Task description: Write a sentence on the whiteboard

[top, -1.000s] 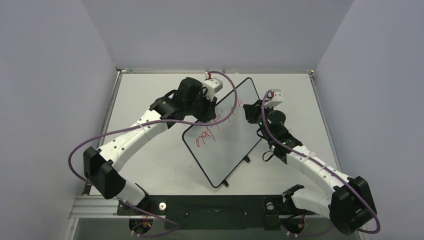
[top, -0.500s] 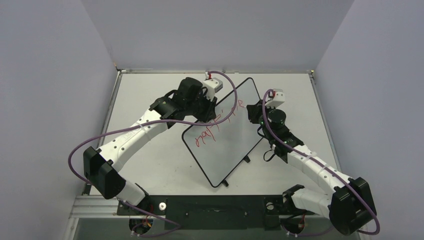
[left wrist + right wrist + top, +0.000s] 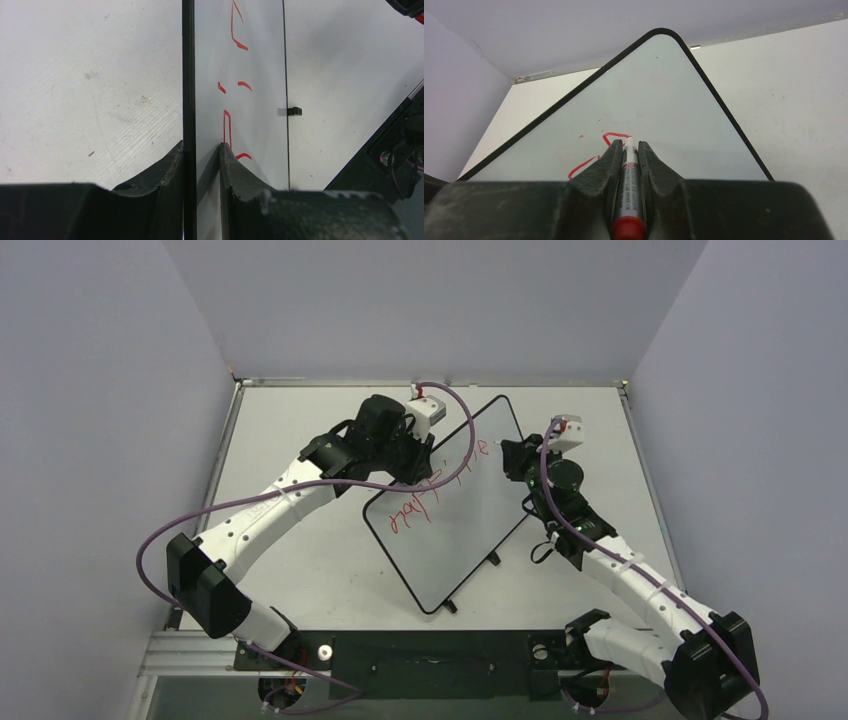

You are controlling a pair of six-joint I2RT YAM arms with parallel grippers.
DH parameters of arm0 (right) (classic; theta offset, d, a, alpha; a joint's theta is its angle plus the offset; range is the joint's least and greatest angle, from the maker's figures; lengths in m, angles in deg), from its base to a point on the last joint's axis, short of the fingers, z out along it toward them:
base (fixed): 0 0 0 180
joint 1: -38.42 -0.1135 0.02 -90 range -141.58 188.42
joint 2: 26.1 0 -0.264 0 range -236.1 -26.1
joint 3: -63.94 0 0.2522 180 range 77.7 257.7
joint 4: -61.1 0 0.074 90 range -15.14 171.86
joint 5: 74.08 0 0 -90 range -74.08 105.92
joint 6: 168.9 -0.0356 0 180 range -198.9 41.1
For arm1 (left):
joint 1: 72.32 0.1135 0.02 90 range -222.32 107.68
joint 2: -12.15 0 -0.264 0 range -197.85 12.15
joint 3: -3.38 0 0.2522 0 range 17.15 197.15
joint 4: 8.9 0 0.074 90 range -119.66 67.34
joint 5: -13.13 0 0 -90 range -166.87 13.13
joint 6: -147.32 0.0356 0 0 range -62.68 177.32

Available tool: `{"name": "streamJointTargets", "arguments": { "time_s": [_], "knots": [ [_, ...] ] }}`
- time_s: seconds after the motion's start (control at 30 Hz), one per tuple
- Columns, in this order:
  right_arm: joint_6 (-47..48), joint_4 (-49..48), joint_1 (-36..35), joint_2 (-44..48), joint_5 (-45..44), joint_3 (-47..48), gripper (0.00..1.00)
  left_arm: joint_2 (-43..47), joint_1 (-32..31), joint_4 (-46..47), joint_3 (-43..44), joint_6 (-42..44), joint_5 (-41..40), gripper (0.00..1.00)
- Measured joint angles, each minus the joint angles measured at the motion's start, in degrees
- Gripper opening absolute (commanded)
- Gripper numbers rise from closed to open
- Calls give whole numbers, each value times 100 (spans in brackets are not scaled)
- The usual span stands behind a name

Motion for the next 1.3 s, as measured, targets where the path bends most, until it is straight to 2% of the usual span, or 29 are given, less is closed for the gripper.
{"name": "streamJointTargets", "arguments": {
  "time_s": [0.57, 1.3],
  "knots": [
    [-39, -328, 68, -627, -243, 444, 0, 0, 0, 0, 0, 0, 0, 0],
    [-92, -501, 214, -1147, -20, 496, 0, 0, 0, 0, 0, -9, -15, 0]
  ]
}}
